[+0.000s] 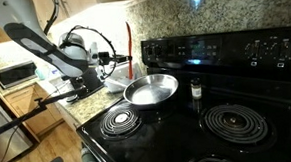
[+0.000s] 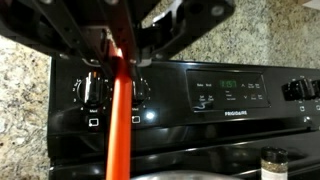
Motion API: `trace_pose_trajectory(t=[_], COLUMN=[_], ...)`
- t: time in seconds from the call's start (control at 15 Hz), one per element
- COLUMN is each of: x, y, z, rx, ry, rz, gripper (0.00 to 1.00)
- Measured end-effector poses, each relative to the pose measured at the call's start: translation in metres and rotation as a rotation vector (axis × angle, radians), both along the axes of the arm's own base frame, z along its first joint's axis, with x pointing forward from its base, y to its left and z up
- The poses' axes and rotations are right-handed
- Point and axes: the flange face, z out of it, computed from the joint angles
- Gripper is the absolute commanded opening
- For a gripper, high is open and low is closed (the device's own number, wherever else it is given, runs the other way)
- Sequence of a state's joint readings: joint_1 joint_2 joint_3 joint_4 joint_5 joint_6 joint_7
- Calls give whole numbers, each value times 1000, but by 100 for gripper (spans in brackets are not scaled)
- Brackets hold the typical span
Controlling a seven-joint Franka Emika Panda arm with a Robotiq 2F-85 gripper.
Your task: Take the red spoon and mix the content in the pot
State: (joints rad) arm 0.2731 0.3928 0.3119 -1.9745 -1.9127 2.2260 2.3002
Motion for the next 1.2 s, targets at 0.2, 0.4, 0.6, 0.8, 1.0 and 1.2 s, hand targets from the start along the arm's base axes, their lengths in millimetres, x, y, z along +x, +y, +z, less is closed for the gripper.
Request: trace_pose_trajectory(t=[0.2, 0.4, 0.6, 0.8, 1.0, 1.2], x=[5, 9, 12, 12, 10, 10], y=[2, 2, 4, 6, 11, 12], z=[7, 13, 18, 20, 18, 15], rx=[72, 137, 167, 181, 219, 250], ry=[43, 78, 84, 90, 125, 160], rz=[15, 10, -6, -9, 15, 27], gripper=[4, 4, 4, 4, 4, 4])
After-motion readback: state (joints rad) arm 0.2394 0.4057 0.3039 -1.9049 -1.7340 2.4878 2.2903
